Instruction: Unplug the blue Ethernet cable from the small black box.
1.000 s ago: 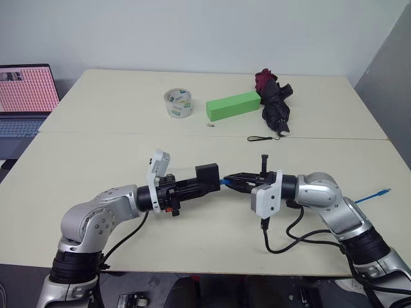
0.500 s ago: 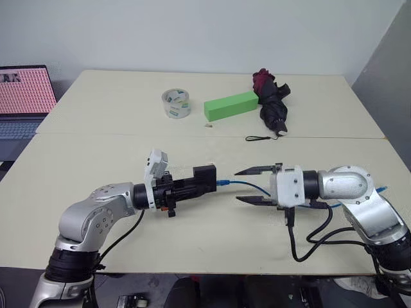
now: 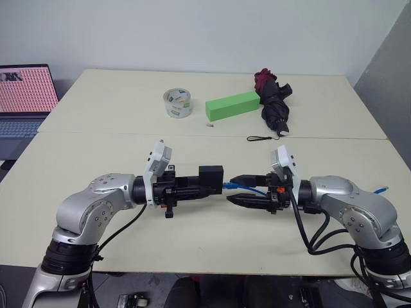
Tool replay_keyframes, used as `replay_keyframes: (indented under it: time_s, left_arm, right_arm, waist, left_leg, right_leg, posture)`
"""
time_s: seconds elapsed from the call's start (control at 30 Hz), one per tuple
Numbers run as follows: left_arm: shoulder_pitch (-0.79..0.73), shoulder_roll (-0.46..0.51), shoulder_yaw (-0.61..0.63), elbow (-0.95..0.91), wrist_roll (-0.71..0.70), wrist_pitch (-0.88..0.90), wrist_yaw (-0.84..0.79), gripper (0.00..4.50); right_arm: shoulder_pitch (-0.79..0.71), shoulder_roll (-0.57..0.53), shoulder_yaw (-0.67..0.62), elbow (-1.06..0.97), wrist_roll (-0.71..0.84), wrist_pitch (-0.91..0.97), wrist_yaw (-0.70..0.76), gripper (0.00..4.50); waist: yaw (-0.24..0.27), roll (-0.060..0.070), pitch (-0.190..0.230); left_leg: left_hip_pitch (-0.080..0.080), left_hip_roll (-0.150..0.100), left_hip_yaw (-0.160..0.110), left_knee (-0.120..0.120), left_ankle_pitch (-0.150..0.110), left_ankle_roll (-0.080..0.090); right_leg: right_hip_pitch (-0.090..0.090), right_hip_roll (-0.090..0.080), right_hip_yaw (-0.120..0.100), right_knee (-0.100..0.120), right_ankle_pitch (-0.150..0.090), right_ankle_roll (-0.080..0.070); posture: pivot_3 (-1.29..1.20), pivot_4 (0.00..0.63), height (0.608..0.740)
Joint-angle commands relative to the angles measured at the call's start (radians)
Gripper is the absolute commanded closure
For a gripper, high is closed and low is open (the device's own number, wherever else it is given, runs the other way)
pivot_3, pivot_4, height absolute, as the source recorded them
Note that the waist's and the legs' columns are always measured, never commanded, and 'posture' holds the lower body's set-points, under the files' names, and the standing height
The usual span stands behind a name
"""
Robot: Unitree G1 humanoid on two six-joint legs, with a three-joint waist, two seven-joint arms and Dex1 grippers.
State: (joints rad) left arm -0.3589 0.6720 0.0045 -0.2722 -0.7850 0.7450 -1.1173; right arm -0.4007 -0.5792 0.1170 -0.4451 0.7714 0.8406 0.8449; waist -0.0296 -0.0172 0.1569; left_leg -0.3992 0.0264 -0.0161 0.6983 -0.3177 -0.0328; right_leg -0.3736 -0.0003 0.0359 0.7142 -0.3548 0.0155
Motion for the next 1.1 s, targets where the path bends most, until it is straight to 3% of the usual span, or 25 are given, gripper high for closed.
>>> replay_keyframes:
  time_s: [0.03, 0.17, 0.27, 0.47, 0.53, 0.97, 1.03, 1.1]
  left_arm:
    - [-0.006, 0.0, 0.0, -0.043, -0.016, -0.001, -0.006, 3.73]
    - [-0.001, 0.001, -0.001, -0.047, -0.013, 0.002, -0.012, 3.73]
    - [0.001, 0.0, 0.0, -0.048, -0.012, 0.002, -0.011, 3.73]
    - [0.012, 0.003, -0.007, -0.062, -0.013, 0.0, -0.022, 3.73]
    - [0.012, 0.002, -0.007, -0.064, -0.014, 0.001, -0.021, 3.73]
    - [0.029, 0.008, -0.016, -0.063, 0.004, -0.016, -0.04, 3.73]
    - [0.029, 0.008, -0.016, -0.061, 0.006, -0.018, -0.041, 3.73]
    - [0.03, 0.008, -0.017, -0.059, 0.006, -0.022, -0.04, 3.73]
  right_arm:
    - [-0.016, 0.009, -0.028, -0.004, 0.036, 0.012, 0.001, 1.89]
    - [-0.023, 0.015, -0.026, 0.005, 0.035, 0.018, 0.007, 1.89]
    - [-0.026, 0.016, -0.022, 0.008, 0.029, 0.018, 0.011, 2.38]
    - [-0.033, 0.013, -0.006, 0.006, 0.018, 0.014, 0.021, 4.11]
    - [-0.035, 0.008, -0.002, 0.004, 0.013, 0.012, 0.028, 4.46]
    - [-0.048, -0.029, 0.014, 0.002, -0.015, 0.007, 0.075, 4.49]
    - [-0.048, -0.042, 0.016, 0.006, -0.022, -0.003, 0.088, 3.78]
    - [-0.047, -0.051, 0.006, 0.003, -0.003, 0.011, 0.098, 3.55]
  waist:
    - [0.0, 0.0, 0.0]
    - [0.0, 0.0, 0.0]
    - [0.0, 0.0, 0.0]
    - [0.0, 0.0, 0.0]
    - [0.0, 0.0, 0.0]
    - [0.0, 0.0, 0.0]
    - [0.0, 0.0, 0.0]
    - [0.0, 0.0, 0.0]
  left_leg:
    - [0.0, 0.0, 0.0, 0.0, 0.0, 0.0]
    - [0.0, 0.0, 0.0, 0.0, 0.0, 0.0]
    - [0.0, 0.0, 0.0, 0.0, 0.0, 0.0]
    - [0.0, 0.0, 0.0, 0.0, 0.0, 0.0]
    - [0.0, 0.0, 0.0, 0.0, 0.0, 0.0]
    - [0.0, 0.0, 0.0, 0.0, 0.0, 0.0]
    - [0.0, 0.0, 0.0, 0.0, 0.0, 0.0]
    - [0.0, 0.0, 0.0, 0.0, 0.0, 0.0]
  right_leg:
    - [0.0, 0.0, 0.0, 0.0, 0.0, 0.0]
    - [0.0, 0.0, 0.0, 0.0, 0.0, 0.0]
    - [0.0, 0.0, 0.0, 0.0, 0.0, 0.0]
    - [0.0, 0.0, 0.0, 0.0, 0.0, 0.0]
    - [0.0, 0.0, 0.0, 0.0, 0.0, 0.0]
    - [0.0, 0.0, 0.0, -0.001, 0.0, 0.0]
    - [0.0, 0.0, 0.0, -0.001, 0.0, 0.0]
    - [0.0, 0.0, 0.0, -0.001, 0.0, 0.0]
  posture:
    - [0.0, 0.15, 0.74]
    - [0.0, 0.15, 0.74]
    - [0.0, 0.15, 0.74]
    - [0.0, 0.15, 0.74]
    - [0.0, 0.15, 0.74]
    - [0.0, 0.15, 0.74]
    - [0.0, 0.15, 0.74]
    - [0.0, 0.15, 0.74]
